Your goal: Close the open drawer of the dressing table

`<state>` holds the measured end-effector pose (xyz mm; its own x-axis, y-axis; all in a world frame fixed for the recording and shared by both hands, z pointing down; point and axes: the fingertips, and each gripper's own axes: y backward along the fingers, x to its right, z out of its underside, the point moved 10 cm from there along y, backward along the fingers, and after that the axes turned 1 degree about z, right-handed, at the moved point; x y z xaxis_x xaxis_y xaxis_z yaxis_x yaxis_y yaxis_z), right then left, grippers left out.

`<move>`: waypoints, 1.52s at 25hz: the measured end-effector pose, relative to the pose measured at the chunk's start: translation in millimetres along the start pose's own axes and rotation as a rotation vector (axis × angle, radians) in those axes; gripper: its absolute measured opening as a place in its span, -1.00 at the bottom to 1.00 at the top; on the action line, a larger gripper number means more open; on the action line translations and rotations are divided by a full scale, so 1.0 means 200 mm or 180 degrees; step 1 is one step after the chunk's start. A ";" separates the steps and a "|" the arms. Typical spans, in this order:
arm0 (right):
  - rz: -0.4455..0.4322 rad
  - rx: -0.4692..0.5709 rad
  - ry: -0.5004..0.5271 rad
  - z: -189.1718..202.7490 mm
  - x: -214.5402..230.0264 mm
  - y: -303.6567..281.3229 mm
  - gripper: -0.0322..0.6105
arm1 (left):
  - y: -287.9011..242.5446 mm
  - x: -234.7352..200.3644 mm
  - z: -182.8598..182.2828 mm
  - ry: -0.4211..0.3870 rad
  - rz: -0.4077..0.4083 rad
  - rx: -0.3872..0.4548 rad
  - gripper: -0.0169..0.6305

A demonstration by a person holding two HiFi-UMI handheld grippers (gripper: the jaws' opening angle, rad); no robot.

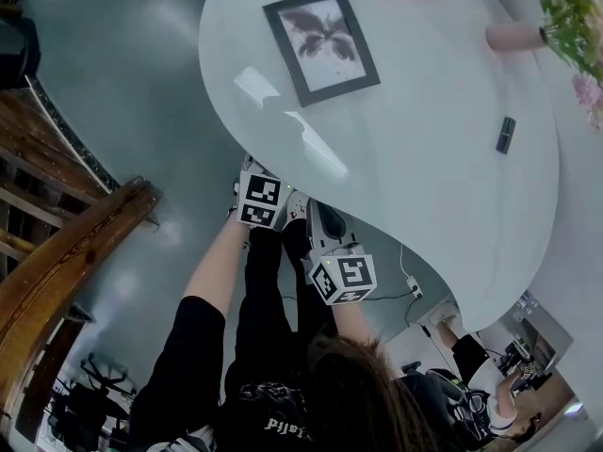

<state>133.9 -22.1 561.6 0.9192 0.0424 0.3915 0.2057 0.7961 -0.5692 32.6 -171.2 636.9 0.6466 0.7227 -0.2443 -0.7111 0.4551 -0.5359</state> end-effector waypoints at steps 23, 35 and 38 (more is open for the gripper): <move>0.0003 0.0002 0.0047 -0.02 -0.09 0.18 -0.81 | 0.39 0.08 -0.01 0.0261 -0.0072 -0.0252 -0.25; 0.0008 0.0170 0.0130 -0.14 -0.22 0.40 -0.81 | 0.82 0.32 -0.16 0.0244 -0.0023 -0.0023 -0.25; 0.0026 0.0244 0.0124 -0.17 -0.24 0.47 -0.81 | 0.90 0.36 -0.21 0.0222 -0.0053 0.0042 -0.25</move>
<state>119.8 29.9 464.7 0.9334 0.0266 0.3578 0.1734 0.8397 -0.5146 -37.8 -59.5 490.0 0.6758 0.6771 -0.2913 -0.7033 0.4740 -0.5298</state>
